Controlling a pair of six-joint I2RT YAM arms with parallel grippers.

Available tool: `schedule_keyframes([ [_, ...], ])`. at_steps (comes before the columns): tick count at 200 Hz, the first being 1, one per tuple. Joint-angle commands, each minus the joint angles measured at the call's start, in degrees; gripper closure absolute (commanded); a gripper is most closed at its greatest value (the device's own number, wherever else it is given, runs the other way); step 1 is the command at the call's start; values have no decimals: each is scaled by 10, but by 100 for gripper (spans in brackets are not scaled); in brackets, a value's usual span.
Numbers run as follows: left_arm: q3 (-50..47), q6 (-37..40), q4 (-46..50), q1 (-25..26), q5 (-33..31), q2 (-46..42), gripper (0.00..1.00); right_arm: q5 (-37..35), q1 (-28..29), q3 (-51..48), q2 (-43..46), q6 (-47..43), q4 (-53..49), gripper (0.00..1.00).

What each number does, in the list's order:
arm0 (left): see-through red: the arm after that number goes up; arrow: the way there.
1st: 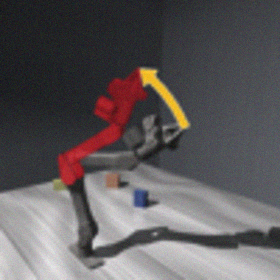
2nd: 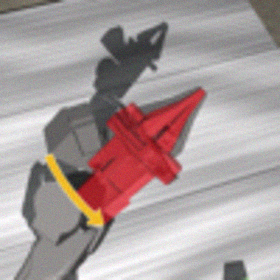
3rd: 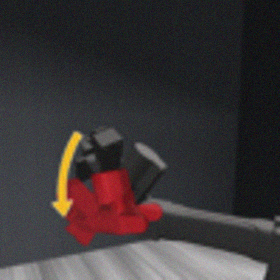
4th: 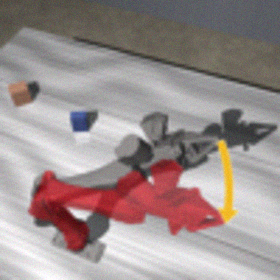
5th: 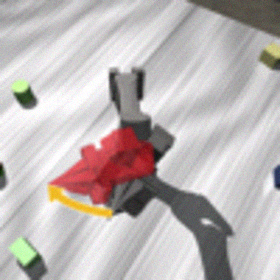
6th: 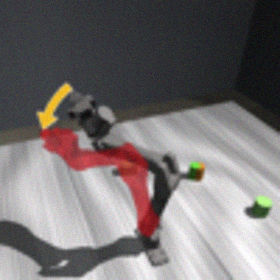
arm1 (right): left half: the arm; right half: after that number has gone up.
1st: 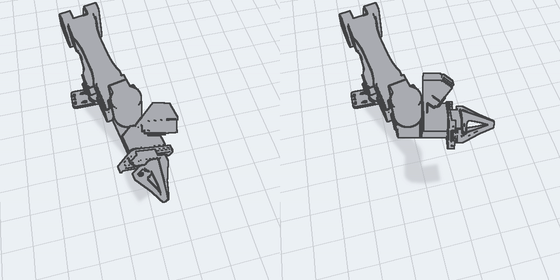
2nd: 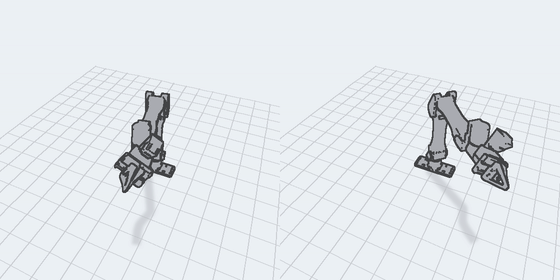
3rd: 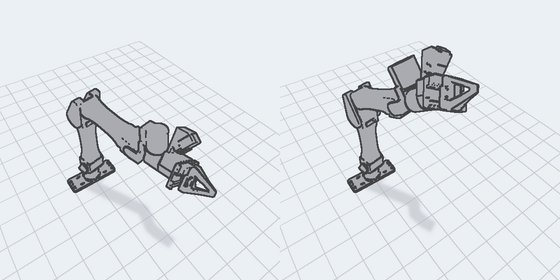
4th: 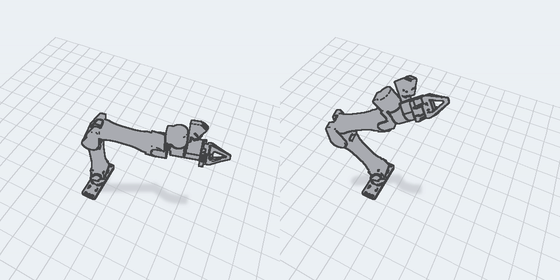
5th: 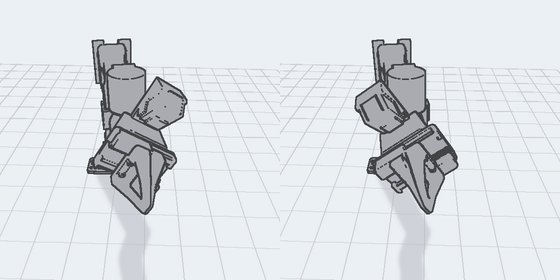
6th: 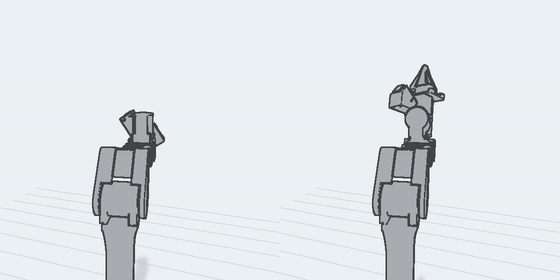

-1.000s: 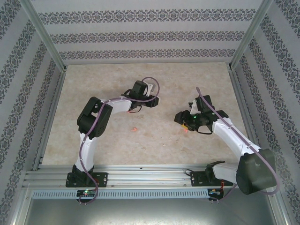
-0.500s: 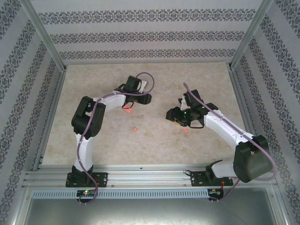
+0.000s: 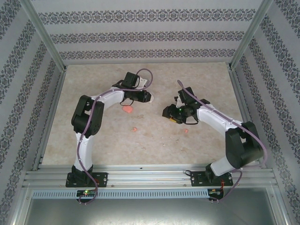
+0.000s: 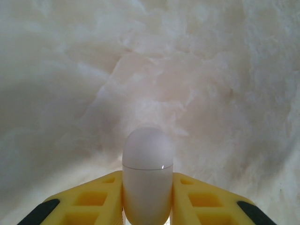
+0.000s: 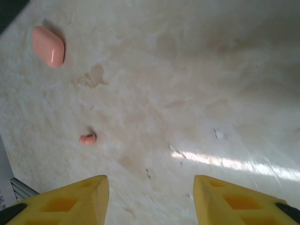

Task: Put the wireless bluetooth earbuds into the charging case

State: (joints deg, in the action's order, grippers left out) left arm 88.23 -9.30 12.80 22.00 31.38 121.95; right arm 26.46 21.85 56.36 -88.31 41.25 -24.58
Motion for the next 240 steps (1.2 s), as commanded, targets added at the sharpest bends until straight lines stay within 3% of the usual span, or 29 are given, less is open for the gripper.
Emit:
schedule_keyframes([
  [1, 3, -25, -14, -3, 37, 22, 71, 18, -10, 37, -44, 9, 37, 51],
  [10, 2, -30, -16, -4, 43, 28, 70, 19, -13, 51, -67, 8, 44, 54],
  [31, -3, -50, -33, -3, 52, 37, 70, 30, -22, 88, -122, 8, 65, 74],
  [48, -12, -68, -59, -3, 60, 39, 69, 36, -26, 118, -164, 15, 84, 80],
  [117, 5, -69, -54, -2, 83, 55, 55, 61, -27, 235, -297, 29, 98, 83],
  [153, 21, -49, -30, -3, 84, 53, 54, 67, -29, 268, -343, 31, 90, 85],
  [240, 20, -12, -4, -18, 55, 4, 48, 47, -41, 274, -333, -2, 58, 86],
])
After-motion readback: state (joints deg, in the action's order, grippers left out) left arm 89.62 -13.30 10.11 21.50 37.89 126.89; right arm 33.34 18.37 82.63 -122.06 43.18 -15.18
